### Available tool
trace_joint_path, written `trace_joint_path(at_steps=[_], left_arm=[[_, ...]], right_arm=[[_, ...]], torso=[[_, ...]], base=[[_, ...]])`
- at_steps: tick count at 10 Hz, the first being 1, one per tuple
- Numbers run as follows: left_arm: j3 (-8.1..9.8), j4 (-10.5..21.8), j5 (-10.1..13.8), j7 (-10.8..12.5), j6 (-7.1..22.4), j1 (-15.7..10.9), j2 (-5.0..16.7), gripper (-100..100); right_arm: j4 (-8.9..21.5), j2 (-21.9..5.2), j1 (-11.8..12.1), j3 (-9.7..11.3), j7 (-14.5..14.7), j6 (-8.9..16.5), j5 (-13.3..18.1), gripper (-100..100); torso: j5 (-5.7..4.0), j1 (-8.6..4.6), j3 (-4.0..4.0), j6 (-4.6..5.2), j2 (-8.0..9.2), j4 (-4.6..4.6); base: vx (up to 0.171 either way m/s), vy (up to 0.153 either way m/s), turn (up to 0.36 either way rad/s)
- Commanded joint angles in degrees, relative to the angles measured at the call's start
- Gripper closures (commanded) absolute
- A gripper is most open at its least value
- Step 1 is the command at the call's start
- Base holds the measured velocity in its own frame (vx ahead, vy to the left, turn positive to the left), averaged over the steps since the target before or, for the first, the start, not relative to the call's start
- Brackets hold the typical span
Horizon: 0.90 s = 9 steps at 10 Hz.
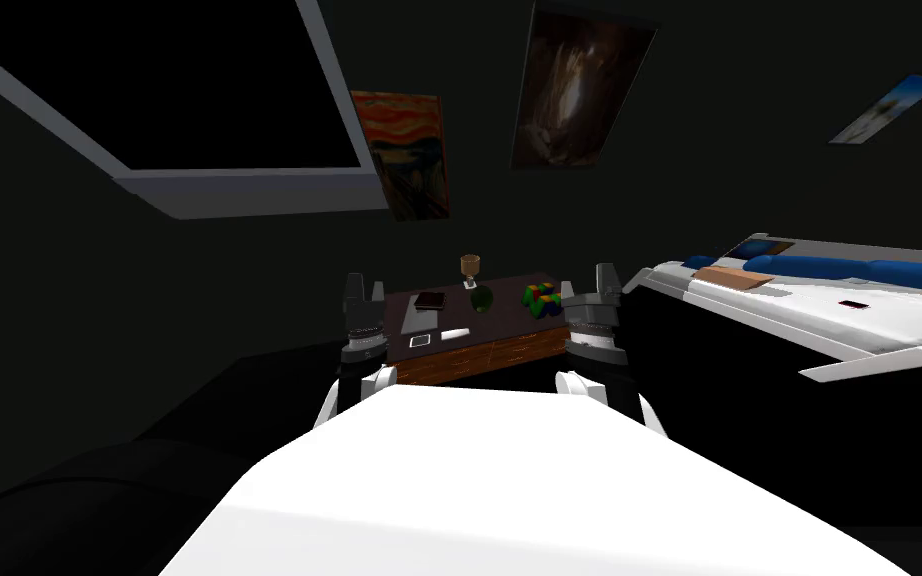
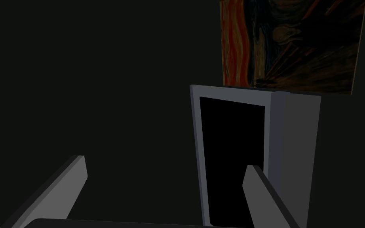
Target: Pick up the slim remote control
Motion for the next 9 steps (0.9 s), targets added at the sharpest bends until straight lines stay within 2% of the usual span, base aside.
trace_joint_path(at_steps=[1, 3, 6, 7, 9], left_arm=[[-0.04, 0.39, 0.74, -0.04, 0.73, 0.02, 1.59, -100], [-0.15, 1.35, 2.47, -0.13, 2.47, 0.08, 4.24, -100], [-0.45, 3.86, 6.71, -0.29, 6.77, 0.19, 9.07, -100], [-0.45, 3.86, 6.71, -0.29, 6.77, 0.19, 9.07, -100], [-0.75, 6.26, 10.50, -0.36, 10.21, 0.26, 12.77, -100]], right_arm=[[0.00, 0.00, 0.00, 0.00, 0.00, 0.00, 0.00, 0], [0.00, 0.00, 0.00, 0.00, 0.00, 0.00, 0.00, 0], [0.00, 0.00, -0.01, 0.00, 0.00, 0.00, 0.00, 0], [0.00, 0.00, -0.01, 0.00, 0.00, 0.00, 0.00, 0], [0.00, 0.00, -0.01, 0.00, 0.00, 0.00, 0.00, 0]], torso=[[0.00, 0.00, 0.00, 0.00, 0.00, 0.00], [0.01, 0.04, 0.01, 0.02, 0.01, 0.00], [0.01, 0.05, 0.02, 0.02, 0.04, 0.01], [0.01, 0.06, 0.02, 0.02, 0.04, 0.01], [0.01, 0.03, 0.01, 0.02, 0.02, 0.00]], base=[[-0.001, 0.001, -0.077], [-0.006, 0.006, -0.137], [-0.011, 0.007, -0.213], [-0.010, 0.007, -0.078], [-0.008, 0.000, -0.215]])
